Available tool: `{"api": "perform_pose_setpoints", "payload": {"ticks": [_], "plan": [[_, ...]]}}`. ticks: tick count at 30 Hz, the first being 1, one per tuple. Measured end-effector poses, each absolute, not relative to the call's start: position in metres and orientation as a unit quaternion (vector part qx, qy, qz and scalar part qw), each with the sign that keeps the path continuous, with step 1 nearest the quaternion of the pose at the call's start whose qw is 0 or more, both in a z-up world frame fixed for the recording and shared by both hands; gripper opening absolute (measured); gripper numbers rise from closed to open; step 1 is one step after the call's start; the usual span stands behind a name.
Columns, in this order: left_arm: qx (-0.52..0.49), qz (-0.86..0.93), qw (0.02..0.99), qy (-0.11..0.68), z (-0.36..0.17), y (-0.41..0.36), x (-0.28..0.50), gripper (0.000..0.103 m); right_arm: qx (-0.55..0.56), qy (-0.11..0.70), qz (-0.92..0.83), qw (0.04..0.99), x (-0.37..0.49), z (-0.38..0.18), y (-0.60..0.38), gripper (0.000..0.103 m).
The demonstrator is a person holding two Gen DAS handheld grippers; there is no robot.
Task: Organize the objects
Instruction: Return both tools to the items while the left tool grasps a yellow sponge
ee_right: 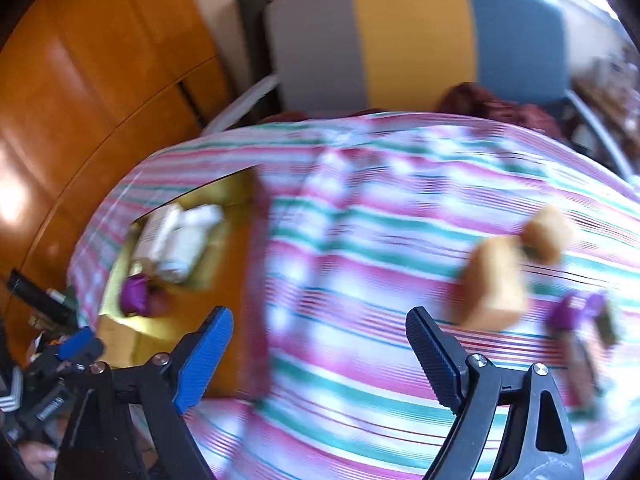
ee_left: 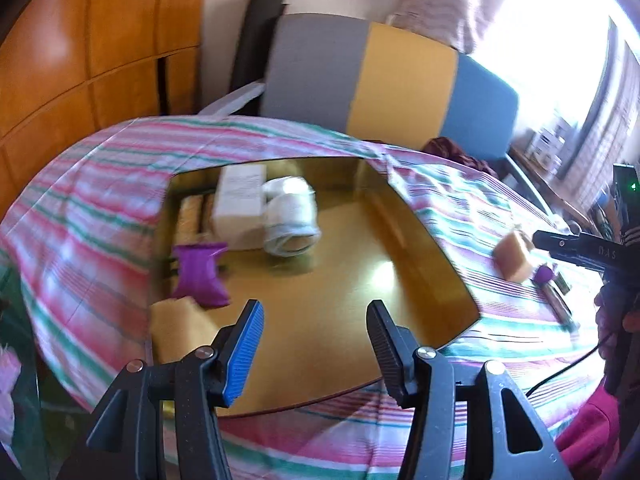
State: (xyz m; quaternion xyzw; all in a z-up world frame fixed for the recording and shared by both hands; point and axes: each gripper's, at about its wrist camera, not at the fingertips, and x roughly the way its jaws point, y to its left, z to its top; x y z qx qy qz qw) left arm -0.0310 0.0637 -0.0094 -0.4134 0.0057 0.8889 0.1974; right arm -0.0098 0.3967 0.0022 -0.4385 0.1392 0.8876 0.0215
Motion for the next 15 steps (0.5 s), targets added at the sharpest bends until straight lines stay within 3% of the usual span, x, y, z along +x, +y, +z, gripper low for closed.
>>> {"api": "perform_pose_setpoints", "payload": {"ticks": [8, 15], "plan": [[-0.404, 0.871, 0.273, 0.063, 0.007, 0.15, -0.026, 0.056, -0.365, 0.237, 0.876, 0.21, 0.064, 0.002, 0.546, 0.095], [-0.41, 0.839, 0.344, 0.101, 0.003, 0.252, -0.028, 0.077, -0.303, 0.393, 0.799, 0.339, 0.132, -0.033, 0.636, 0.096]]}}
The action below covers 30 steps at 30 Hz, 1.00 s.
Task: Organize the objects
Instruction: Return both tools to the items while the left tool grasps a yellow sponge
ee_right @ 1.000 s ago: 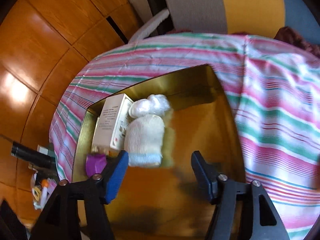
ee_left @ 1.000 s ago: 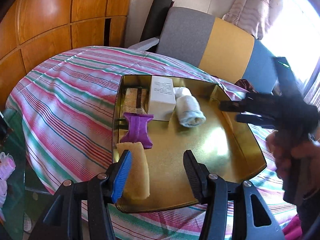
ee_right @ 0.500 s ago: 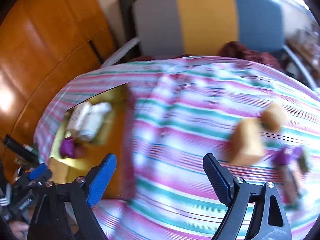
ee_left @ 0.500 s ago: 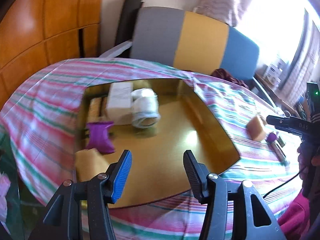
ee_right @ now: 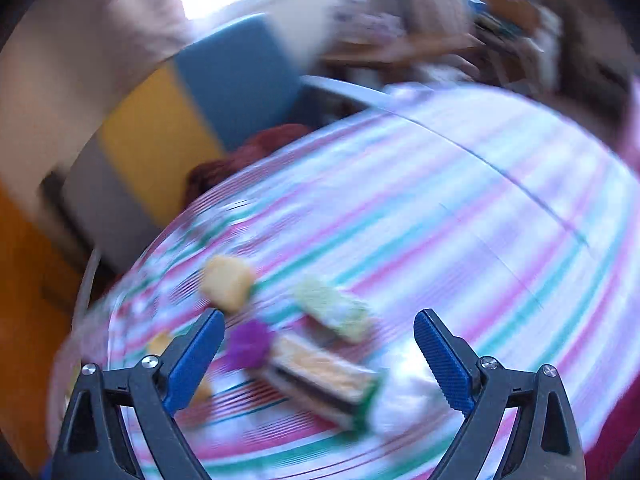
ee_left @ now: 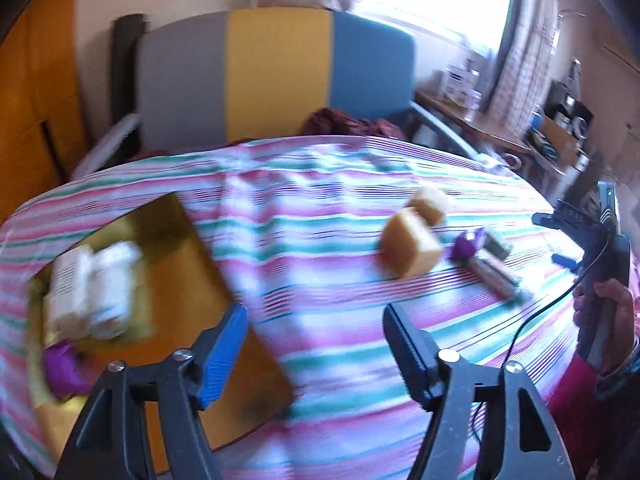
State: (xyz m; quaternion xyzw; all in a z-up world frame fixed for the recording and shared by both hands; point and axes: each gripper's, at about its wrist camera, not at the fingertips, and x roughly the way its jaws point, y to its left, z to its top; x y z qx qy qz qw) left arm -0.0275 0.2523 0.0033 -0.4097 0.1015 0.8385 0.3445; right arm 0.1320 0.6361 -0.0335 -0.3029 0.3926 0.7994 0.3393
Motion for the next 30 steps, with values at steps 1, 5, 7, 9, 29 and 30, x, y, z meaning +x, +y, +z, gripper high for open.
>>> {"api": "perform_pose_setpoints", "payload": {"ticks": [1, 5, 7, 9, 29, 30], "plan": [[-0.414, 0.834, 0.35, 0.104, 0.001, 0.267, -0.03, 0.081, -0.292, 0.409, 0.795, 0.34, 0.137, -0.035, 0.642, 0.096], [-0.446, 0.808, 0.37, 0.108, -0.015, 0.323, -0.039, 0.081, -0.276, 0.443, 0.785, 0.333, 0.145, -0.037, 0.653, 0.097], [-0.457, 0.8, 0.373, 0.107, -0.023, 0.345, -0.044, 0.082, -0.275, 0.452, 0.785, 0.323, 0.142, -0.037, 0.652, 0.097], [-0.47, 0.794, 0.371, 0.106, -0.031, 0.369, -0.05, 0.084, -0.276, 0.453, 0.786, 0.317, 0.137, -0.038, 0.648, 0.097], [-0.512, 0.763, 0.385, 0.083, -0.077, 0.413, -0.074, 0.048, -0.299, 0.435, 0.803, 0.277, 0.121, -0.042, 0.636, 0.098], [-0.504, 0.766, 0.39, 0.089, -0.072, 0.408, -0.068, 0.047, -0.302, 0.431, 0.804, 0.275, 0.119, -0.042, 0.635, 0.098]]}}
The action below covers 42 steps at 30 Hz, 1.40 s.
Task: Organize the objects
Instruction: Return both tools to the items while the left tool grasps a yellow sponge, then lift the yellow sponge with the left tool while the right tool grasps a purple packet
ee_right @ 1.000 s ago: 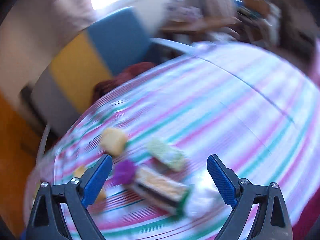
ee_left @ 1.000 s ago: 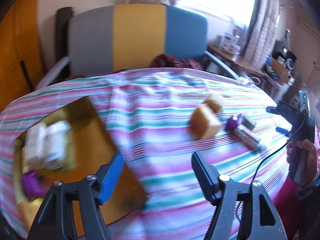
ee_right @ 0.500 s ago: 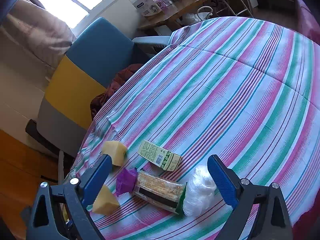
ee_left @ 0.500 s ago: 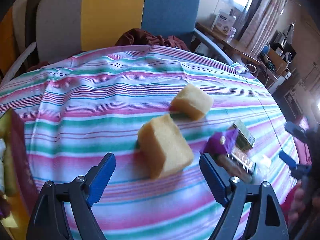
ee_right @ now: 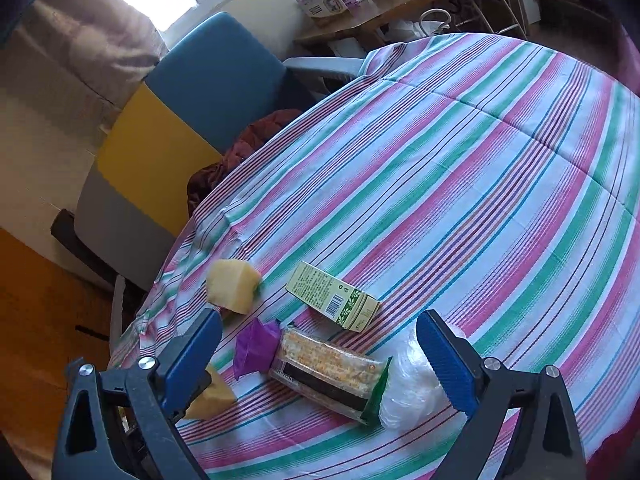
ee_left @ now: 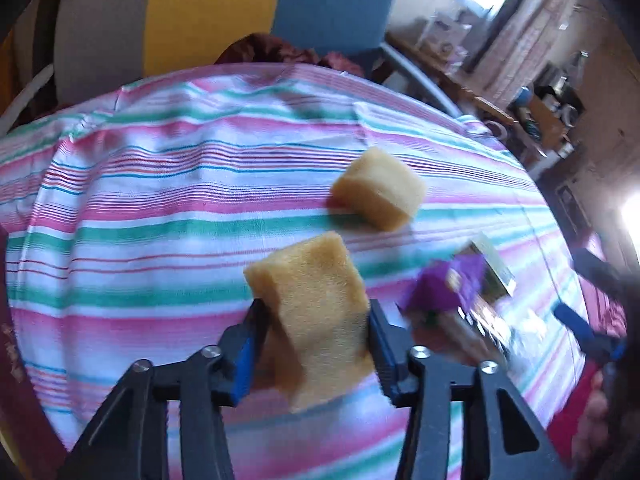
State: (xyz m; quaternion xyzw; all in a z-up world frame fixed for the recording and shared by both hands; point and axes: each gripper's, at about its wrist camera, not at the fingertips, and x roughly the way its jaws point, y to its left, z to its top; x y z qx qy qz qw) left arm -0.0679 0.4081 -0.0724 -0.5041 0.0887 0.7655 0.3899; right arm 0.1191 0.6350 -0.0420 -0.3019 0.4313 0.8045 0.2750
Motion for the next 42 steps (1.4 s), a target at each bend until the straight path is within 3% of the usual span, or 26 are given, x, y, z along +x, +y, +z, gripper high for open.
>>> {"api": "perform_pose_setpoints", "payload": {"ticks": [13, 28, 33, 34, 35, 42], "plan": [[-0.474, 0.759, 0.437, 0.093, -0.052, 0.319, 0.006, 0.046, -0.369, 0.327, 0.836, 0.239, 0.082, -0.045, 0.6, 0.098], [-0.453, 0.766, 0.448, 0.089, -0.038, 0.265, 0.035, 0.046, -0.446, 0.145, 0.858, 0.207, 0.018, -0.056, 0.554, 0.096], [-0.447, 0.769, 0.449, 0.082, -0.032, 0.258, 0.036, 0.047, -0.481, 0.133, 0.837, 0.223, -0.013, -0.078, 0.564, 0.084], [-0.447, 0.77, 0.448, 0.08, -0.031, 0.256, 0.036, 0.047, -0.493, 0.132, 0.831, 0.221, -0.017, -0.083, 0.565, 0.077], [-0.446, 0.771, 0.447, 0.078, -0.03, 0.253, 0.035, 0.047, -0.509, 0.125, 0.822, 0.221, -0.022, -0.089, 0.565, 0.049], [-0.442, 0.784, 0.433, 0.057, -0.025, 0.232, 0.026, 0.047, -0.491, 0.121, 0.845, 0.173, -0.015, -0.07, 0.539, 0.044]]}}
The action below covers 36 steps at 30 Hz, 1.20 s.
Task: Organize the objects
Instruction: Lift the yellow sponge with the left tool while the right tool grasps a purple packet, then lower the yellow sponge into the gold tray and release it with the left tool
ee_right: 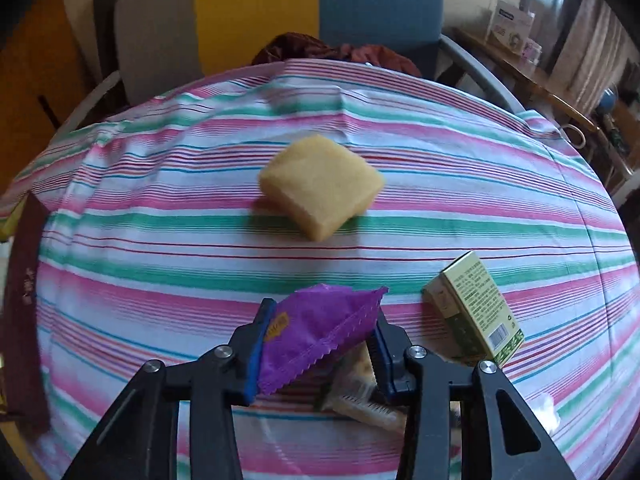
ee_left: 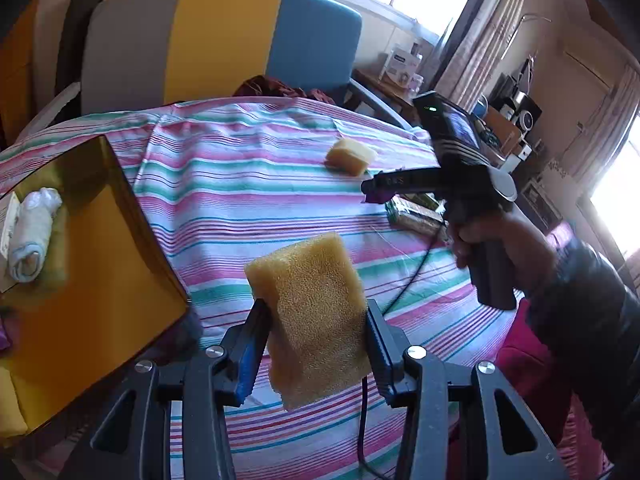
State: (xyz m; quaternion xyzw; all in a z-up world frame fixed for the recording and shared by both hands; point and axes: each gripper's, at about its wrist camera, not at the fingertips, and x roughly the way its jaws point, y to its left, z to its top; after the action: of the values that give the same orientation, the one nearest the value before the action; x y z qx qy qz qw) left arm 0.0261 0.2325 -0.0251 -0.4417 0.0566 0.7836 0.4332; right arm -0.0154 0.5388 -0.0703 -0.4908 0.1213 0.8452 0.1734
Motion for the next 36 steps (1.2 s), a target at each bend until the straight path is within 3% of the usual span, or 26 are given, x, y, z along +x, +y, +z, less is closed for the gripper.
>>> {"api": "perform_pose_setpoints", "payload": {"ticks": [10, 25, 36], "plan": [[-0.439, 0.8, 0.407, 0.043, -0.021, 0.204, 0.024, 0.047, -0.495, 0.116, 0.859, 0.064, 0.003, -0.074, 0.465, 0.044], [-0.446, 0.859, 0.248, -0.035, -0.007, 0.065, -0.044, 0.046, -0.51, 0.1, 0.853, 0.054, 0.006, -0.088, 0.456, 0.043], [-0.519, 0.83, 0.201, 0.024, -0.054, 0.056, -0.116, 0.046, -0.51, 0.094, 0.853, 0.054, 0.005, -0.088, 0.451, 0.043]]}}
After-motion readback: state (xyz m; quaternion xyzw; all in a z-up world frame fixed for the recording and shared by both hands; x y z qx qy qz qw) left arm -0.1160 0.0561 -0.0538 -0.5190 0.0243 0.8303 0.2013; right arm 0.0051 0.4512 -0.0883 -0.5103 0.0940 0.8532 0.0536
